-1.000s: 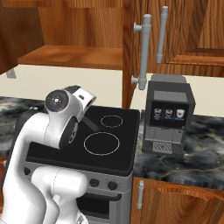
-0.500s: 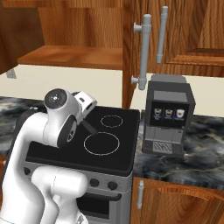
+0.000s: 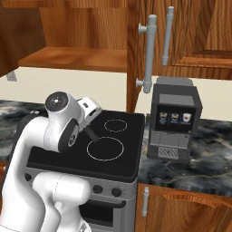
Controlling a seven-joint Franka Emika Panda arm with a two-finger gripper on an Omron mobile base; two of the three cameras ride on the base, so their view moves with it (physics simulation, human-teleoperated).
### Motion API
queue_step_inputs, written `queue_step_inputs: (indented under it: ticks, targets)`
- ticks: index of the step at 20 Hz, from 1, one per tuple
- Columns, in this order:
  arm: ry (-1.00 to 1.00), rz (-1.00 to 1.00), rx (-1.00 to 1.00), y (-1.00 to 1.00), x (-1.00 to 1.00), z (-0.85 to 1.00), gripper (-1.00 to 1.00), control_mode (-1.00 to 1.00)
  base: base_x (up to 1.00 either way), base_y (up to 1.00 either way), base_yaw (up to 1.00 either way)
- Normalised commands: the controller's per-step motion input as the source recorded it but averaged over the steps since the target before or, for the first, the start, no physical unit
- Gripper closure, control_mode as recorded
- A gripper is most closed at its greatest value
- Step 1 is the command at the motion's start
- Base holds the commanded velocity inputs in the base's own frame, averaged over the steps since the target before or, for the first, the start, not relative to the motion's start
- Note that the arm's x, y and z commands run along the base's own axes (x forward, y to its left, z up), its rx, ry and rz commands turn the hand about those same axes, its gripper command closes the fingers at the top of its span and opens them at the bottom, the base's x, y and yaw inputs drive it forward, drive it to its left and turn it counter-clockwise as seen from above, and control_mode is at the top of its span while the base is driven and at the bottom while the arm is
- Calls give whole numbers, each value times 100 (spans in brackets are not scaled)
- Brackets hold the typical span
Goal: Pick the pan from the cabinet and place it on the stove. Then turn on the stove burner for the pan.
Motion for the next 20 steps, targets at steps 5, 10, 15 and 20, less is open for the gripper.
queue_step_inputs:
  ticks: [5,10,15,20]
  targets:
    - [5,-7,0,-3,0,-6,100,-100,0,0,0]
    - [5,-7,1,-2,0,-5,100,-100,0,0,0]
    - [4,-5,1,-4,0,0,100,-100,0,0,0]
    - [3,-5,1,-2,2,-1,100,-100,0,0,0]
